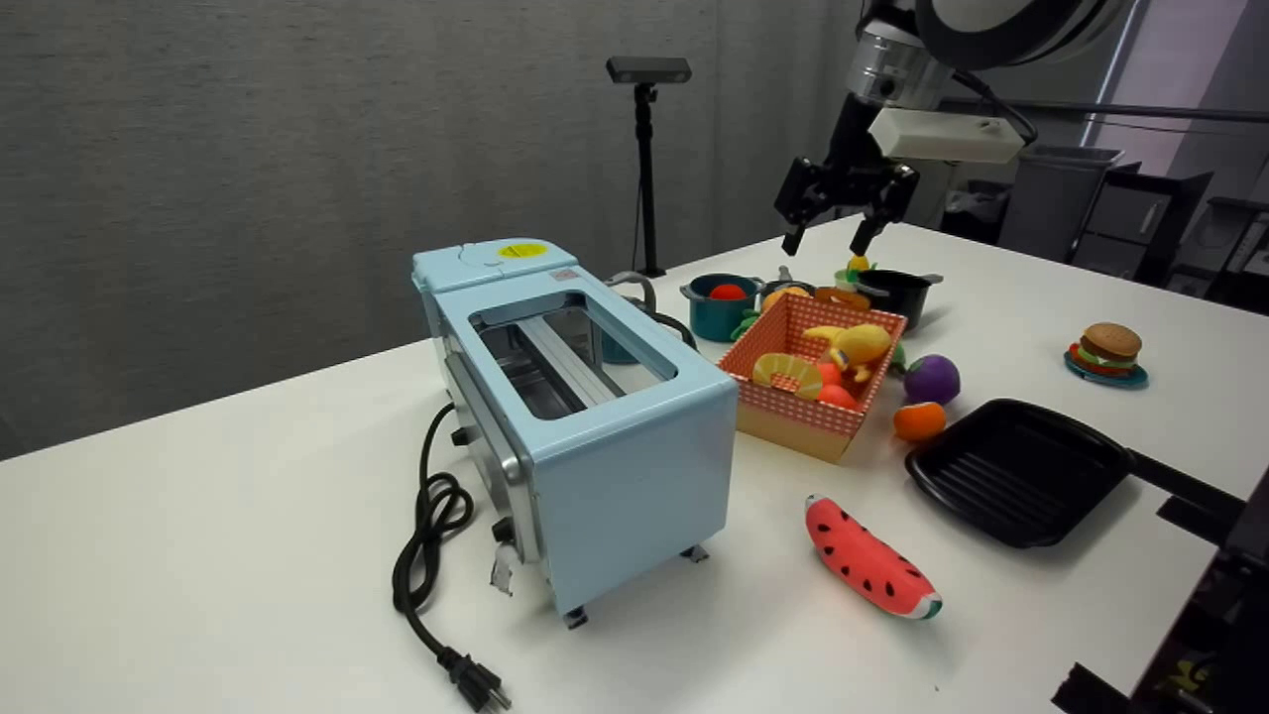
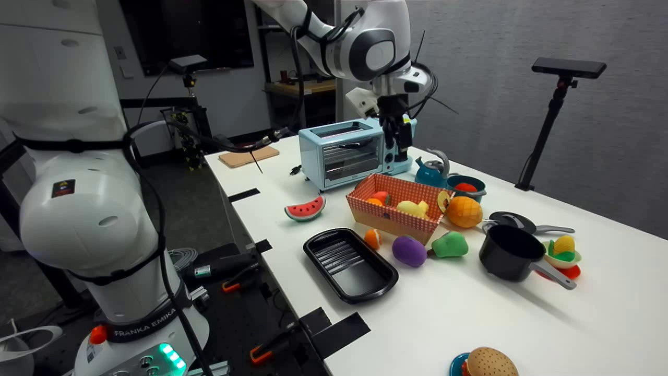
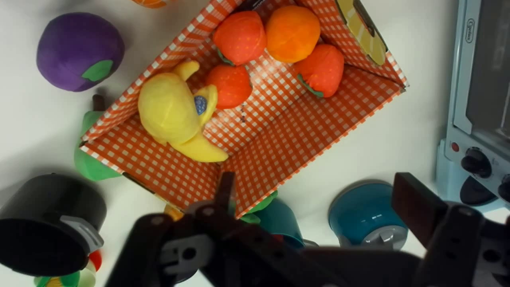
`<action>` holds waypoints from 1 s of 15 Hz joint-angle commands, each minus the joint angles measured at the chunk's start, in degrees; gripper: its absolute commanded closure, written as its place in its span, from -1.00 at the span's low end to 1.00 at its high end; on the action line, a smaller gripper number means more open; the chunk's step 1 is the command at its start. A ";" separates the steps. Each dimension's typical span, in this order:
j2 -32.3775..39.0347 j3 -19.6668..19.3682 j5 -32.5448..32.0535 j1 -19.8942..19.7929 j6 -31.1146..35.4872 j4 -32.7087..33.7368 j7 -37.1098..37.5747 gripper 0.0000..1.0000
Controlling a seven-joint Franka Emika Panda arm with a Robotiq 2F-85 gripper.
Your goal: Remove the banana plush toy from the box and place it on the table
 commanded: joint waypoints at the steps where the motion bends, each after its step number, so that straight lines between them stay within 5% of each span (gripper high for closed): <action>1: 0.50 -1.47 -3.90 1.88 5.54 0.18 3.51 -1.00; 4: 0.49 -2.16 -8.24 2.44 9.33 -0.48 6.43 -1.00; 15: 1.99 -3.55 -7.99 2.64 0.14 2.97 13.13 -1.00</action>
